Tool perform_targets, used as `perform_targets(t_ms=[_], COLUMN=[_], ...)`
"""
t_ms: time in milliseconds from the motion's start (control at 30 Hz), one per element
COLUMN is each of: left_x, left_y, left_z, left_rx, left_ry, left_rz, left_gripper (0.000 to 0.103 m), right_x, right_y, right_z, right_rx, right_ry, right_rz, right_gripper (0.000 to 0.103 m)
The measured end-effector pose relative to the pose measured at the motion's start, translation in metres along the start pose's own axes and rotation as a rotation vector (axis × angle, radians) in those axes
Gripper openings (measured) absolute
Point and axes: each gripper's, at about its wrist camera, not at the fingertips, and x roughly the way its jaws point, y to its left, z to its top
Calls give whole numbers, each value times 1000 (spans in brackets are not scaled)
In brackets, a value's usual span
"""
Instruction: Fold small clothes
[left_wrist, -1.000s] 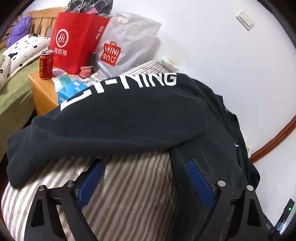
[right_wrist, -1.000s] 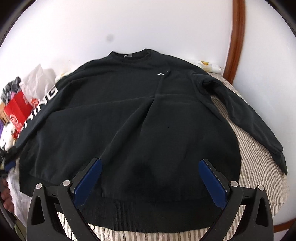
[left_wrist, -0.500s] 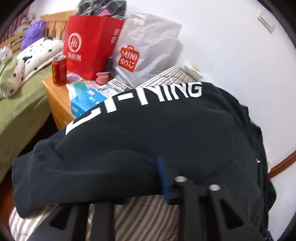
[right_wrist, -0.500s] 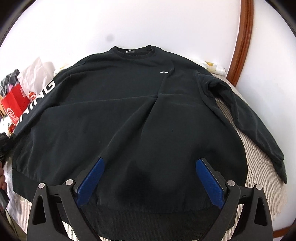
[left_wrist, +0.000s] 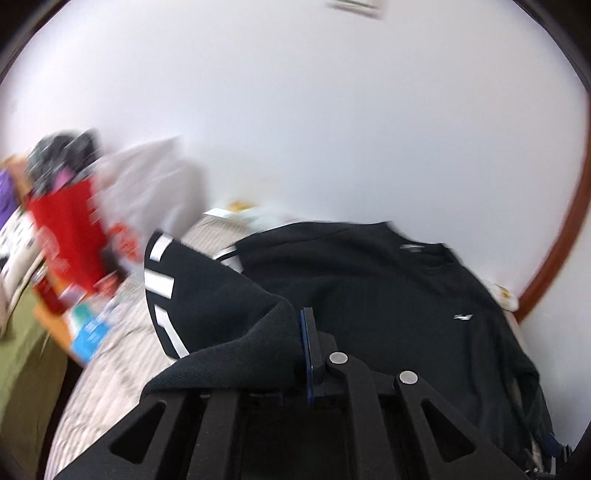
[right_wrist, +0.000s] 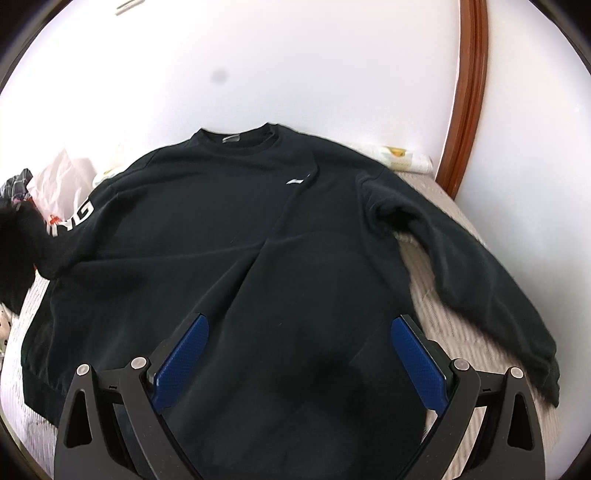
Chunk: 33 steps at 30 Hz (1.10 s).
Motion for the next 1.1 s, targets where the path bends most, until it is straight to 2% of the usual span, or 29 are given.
perform_targets(t_ms=[100, 300, 400, 533, 633, 700, 767, 833, 933, 1033, 1100], left_x=[18, 62, 87, 114, 116, 105, 91, 73, 39, 17, 8], left_y=[-52, -138, -163, -176, -180, -181, -179, -170, -142, -104, -70], left_z=[9, -2, -15, -26, -33, -36, -37, -37, -36, -35, -37], left_rx=[73, 201, 209, 214, 228, 252, 261, 265, 261, 243, 238], left_ry=[10, 66, 127, 222, 261, 240, 222, 198, 150, 111, 118], left_rz=[-81, -157, -176, -167, -165, -157, -180, -202, -219, -150, -92], left_gripper=[8, 8, 8, 8, 8, 17, 40, 52, 57, 61, 61], right_x=[4, 13, 19, 25, 25, 24, 22, 18, 6, -2, -5], right_y=[-14, -48, -64, -81, -89, -90, -87, -79, -59, -33, -14], right_z=[8, 8, -2, -18, -25, -24, -21, -15, -6, 7, 17], right_rx=[-1, 60, 98, 124, 127, 130, 122, 104, 57, 6, -20], right_ry=[-13, -12, 17, 67, 84, 83, 78, 64, 23, 3, -19], right_rz=[-16, -52, -57, -79, -91, -100, -94, -99, -88, -52, -28], right_gripper=[98, 98, 98, 98, 98, 98, 98, 98, 98, 97, 88])
